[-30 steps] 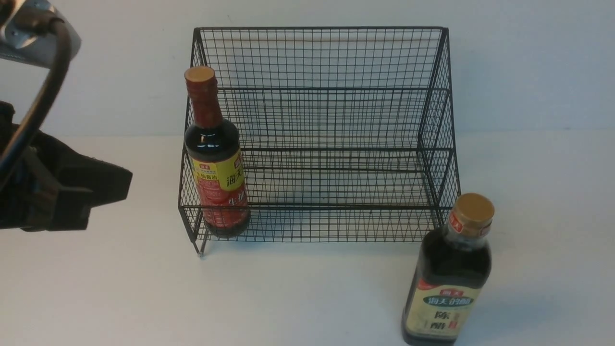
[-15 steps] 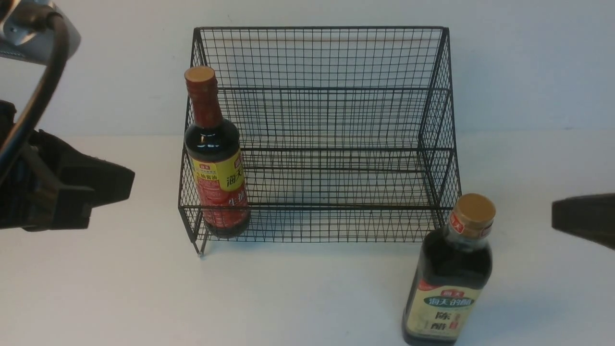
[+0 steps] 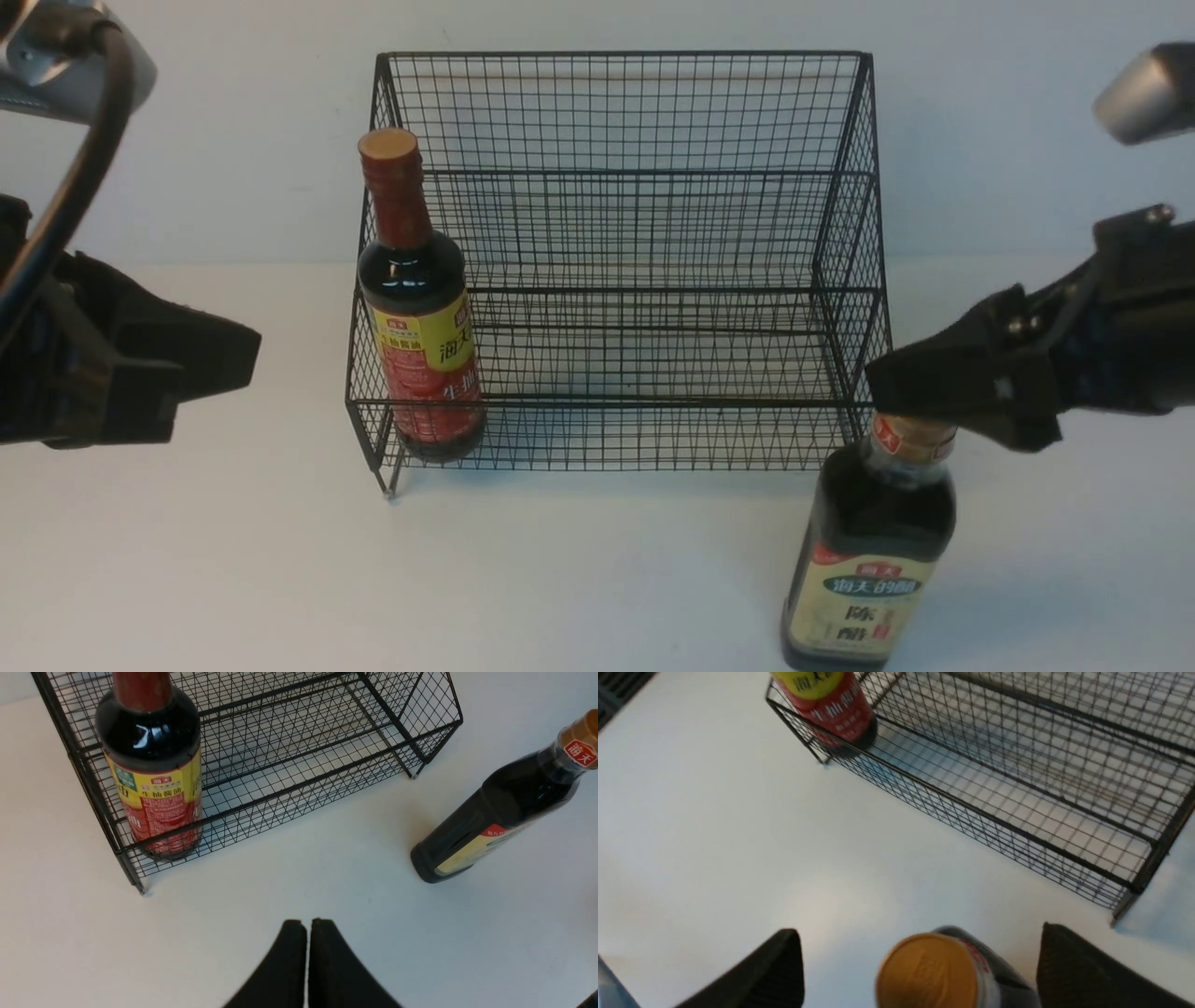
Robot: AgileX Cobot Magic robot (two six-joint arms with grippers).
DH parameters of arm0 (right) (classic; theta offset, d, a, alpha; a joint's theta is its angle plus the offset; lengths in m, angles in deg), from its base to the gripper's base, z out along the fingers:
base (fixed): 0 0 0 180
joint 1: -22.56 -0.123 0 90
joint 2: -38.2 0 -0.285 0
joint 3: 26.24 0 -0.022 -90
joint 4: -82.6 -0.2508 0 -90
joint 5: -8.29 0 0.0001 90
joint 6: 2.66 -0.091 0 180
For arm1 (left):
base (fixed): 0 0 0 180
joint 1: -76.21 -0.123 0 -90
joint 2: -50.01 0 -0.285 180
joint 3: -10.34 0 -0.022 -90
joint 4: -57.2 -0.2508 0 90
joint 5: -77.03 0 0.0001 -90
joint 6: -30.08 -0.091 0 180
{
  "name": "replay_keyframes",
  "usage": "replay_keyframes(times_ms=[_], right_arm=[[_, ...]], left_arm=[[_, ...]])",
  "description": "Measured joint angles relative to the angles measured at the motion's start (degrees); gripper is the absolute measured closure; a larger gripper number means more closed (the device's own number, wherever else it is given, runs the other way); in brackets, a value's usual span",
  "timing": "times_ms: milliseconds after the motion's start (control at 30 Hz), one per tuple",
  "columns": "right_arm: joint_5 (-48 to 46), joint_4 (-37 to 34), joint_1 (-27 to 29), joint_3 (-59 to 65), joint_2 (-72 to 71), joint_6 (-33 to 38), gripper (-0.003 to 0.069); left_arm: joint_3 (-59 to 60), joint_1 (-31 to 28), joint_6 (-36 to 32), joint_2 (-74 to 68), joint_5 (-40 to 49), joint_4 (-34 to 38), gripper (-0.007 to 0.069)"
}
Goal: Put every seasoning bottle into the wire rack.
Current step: Use the right arm to grab the condiment bottle closest to it
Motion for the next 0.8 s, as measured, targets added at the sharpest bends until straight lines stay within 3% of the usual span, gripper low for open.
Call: replay_keyframes(times_ms=[233,400,500,667,800], right_arm=[[0.00,3.27,-0.23,-0.06,4.55,-2.68,-0.0006],[-0.27,2.18,-0.34,-0.11,6.90,-2.68,0.0034],[-0.40,1.90,-0.34,-0.11,7.52,-2.55,0.0074],[-0.16,4.83,-0.37,-0.76,7.79,-1.67,0.0321],[-4.90,8.38,-0.37,-3.54,7.79,-1.82,0.0334]], left_arm=[[0.00,0.00,0.00,0.00,0.00,0.00,0.0629],[0.00,0.00,0.00,0.00,0.00,0.00,0.0629],[0.00,0.00,0.00,0.00,0.00,0.00,0.0629],[0.00,0.00,0.00,0.00,0.00,-0.05,0.0629],[0.00,0.00,0.00,0.00,0.00,-0.05,0.0629]])
